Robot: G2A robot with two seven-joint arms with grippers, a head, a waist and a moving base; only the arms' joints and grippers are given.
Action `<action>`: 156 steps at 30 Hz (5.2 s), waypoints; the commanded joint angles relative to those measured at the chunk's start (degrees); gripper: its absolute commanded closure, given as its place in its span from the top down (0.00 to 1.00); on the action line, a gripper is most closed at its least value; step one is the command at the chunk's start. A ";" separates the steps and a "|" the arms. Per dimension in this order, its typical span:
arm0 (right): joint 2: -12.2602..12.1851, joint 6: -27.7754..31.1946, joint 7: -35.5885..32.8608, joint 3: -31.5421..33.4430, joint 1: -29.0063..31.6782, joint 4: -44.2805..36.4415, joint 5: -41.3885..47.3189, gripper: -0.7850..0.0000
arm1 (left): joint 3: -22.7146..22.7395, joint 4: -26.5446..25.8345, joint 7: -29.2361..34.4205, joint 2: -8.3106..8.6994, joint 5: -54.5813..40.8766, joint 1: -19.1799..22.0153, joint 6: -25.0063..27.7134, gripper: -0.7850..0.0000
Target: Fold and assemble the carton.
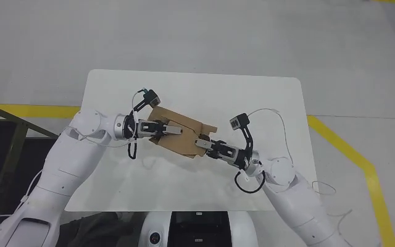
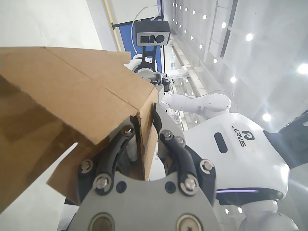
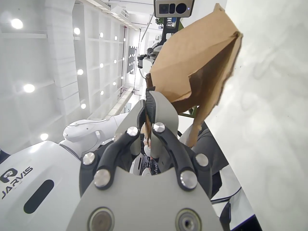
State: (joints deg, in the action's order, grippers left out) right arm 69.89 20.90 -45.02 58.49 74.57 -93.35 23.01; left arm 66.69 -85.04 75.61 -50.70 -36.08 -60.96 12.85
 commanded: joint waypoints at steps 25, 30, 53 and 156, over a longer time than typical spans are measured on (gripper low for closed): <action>0.09 0.30 1.06 1.38 0.68 0.48 3.81 0.00 | 0.00 1.48 10.82 -0.78 -10.43 0.09 -2.50 0.48; 0.13 0.56 1.09 1.46 0.66 0.83 3.88 0.00 | 0.01 2.36 11.07 -1.05 -11.82 0.40 -2.96 0.42; 0.13 0.54 3.30 1.89 1.59 -0.61 1.07 0.00 | 0.02 2.01 6.52 -1.55 -6.57 0.37 -4.32 0.10; 3.18 8.27 -4.11 -7.74 -2.50 1.09 9.56 1.00 | 3.32 3.76 8.35 -2.29 -6.24 -0.62 -1.98 0.00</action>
State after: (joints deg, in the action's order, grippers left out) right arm 73.07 29.09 -49.04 50.63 72.09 -92.39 32.46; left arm 69.93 -81.42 83.63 -53.01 -42.19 -61.54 11.06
